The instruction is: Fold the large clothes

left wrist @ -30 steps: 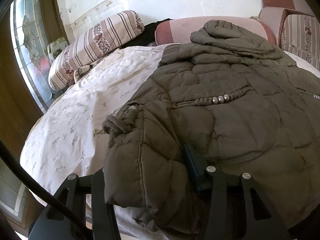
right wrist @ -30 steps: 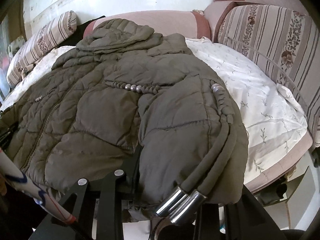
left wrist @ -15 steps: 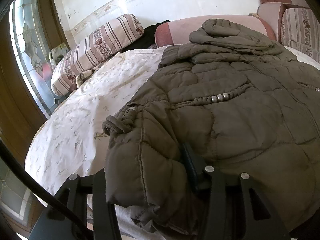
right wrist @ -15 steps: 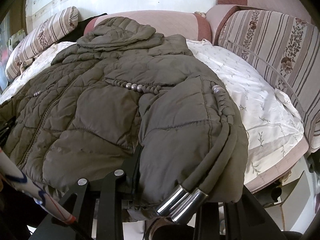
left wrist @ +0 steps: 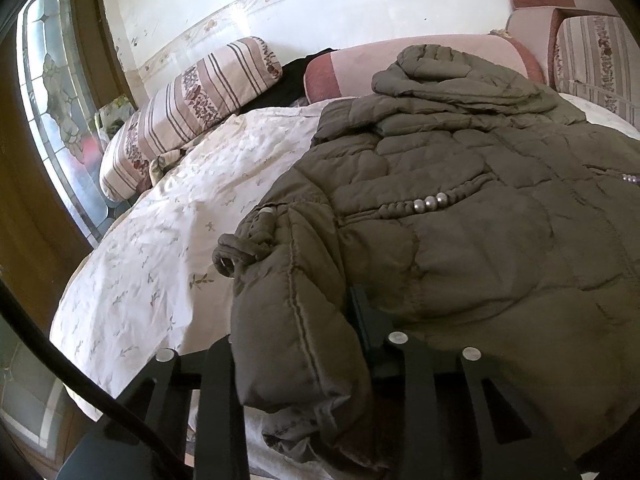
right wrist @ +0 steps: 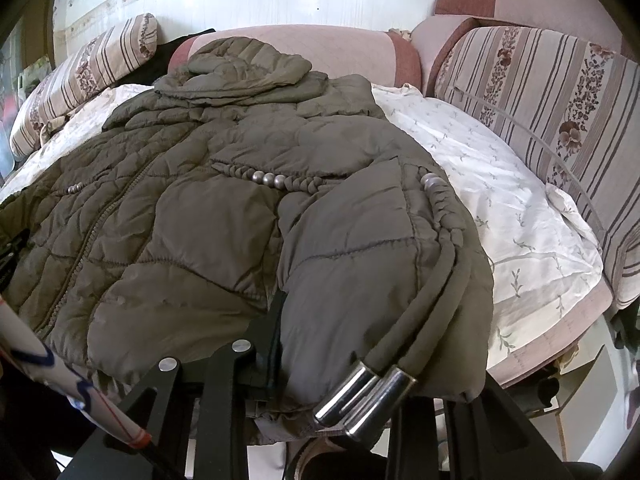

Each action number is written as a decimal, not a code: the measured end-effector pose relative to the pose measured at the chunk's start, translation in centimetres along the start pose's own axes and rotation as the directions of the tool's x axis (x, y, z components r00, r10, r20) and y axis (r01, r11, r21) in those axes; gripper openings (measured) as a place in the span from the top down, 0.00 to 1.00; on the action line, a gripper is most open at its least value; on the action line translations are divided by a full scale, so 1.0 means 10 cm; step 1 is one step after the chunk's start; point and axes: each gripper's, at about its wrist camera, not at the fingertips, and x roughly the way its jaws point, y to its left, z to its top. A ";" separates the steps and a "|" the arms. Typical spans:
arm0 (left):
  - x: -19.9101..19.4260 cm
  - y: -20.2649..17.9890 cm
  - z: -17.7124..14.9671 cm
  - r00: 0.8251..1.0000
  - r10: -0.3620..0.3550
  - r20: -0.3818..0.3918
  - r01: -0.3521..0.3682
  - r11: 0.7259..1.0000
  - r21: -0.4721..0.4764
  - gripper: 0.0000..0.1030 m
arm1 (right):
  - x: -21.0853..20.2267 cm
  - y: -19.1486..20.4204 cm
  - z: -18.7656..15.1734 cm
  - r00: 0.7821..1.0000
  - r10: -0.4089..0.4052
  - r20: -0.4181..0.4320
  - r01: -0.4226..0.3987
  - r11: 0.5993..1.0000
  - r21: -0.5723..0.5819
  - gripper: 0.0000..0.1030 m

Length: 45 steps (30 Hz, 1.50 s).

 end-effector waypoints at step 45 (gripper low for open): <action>-0.23 0.04 0.02 0.999 -0.048 0.022 0.049 0.998 -0.030 0.81 | -0.45 -0.22 0.03 0.998 -0.004 0.066 0.002 1.000 0.032 0.73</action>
